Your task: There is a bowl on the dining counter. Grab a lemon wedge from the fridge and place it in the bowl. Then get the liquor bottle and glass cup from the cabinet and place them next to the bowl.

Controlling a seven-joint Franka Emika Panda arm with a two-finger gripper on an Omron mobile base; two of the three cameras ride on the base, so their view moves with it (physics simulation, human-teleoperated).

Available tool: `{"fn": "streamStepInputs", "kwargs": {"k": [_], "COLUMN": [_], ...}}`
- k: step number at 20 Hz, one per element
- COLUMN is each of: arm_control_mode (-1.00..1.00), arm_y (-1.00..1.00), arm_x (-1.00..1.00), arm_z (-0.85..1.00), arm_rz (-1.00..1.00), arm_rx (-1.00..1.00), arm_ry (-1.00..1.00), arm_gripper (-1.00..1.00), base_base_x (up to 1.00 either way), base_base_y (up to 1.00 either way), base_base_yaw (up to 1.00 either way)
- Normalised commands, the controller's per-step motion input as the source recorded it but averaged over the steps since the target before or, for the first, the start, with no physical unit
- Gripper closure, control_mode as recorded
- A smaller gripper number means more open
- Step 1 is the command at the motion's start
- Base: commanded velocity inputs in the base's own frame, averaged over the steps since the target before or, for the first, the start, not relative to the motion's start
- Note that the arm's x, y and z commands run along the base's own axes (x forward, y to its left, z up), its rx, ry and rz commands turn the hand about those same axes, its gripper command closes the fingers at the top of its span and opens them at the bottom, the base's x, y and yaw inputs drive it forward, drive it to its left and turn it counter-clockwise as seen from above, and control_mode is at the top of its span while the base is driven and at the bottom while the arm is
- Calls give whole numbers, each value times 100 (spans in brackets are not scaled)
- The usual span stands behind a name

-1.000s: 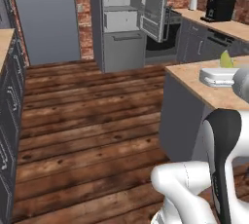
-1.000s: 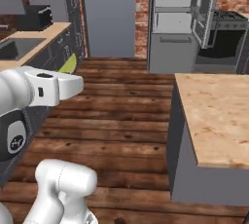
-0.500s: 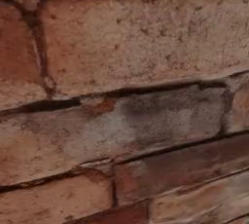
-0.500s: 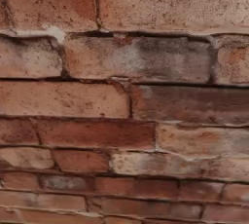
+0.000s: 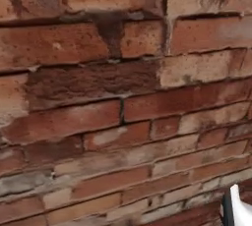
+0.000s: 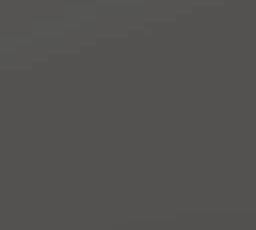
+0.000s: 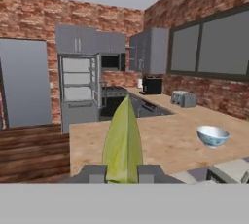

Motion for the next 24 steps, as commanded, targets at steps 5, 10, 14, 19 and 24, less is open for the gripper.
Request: {"fn": "streamStepInputs", "kwargs": {"k": [5,10,14,19,24], "arm_control_mode": [100,100,100,100,100], "arm_y": [0,0,0,0,0], "arm_x": [0,0,0,0,0], "arm_z": [0,0,0,0,0], "arm_rz": [0,0,0,0,0], "arm_rx": [0,0,0,0,0], "arm_ry": [0,0,0,0,0], "arm_gripper": [100,100,100,100,100], "base_base_x": [0,4,12,35,56], "base_base_y": [-100,-100,-100,-100,-99], "base_base_yaw": [9,13,15,19,20]}}
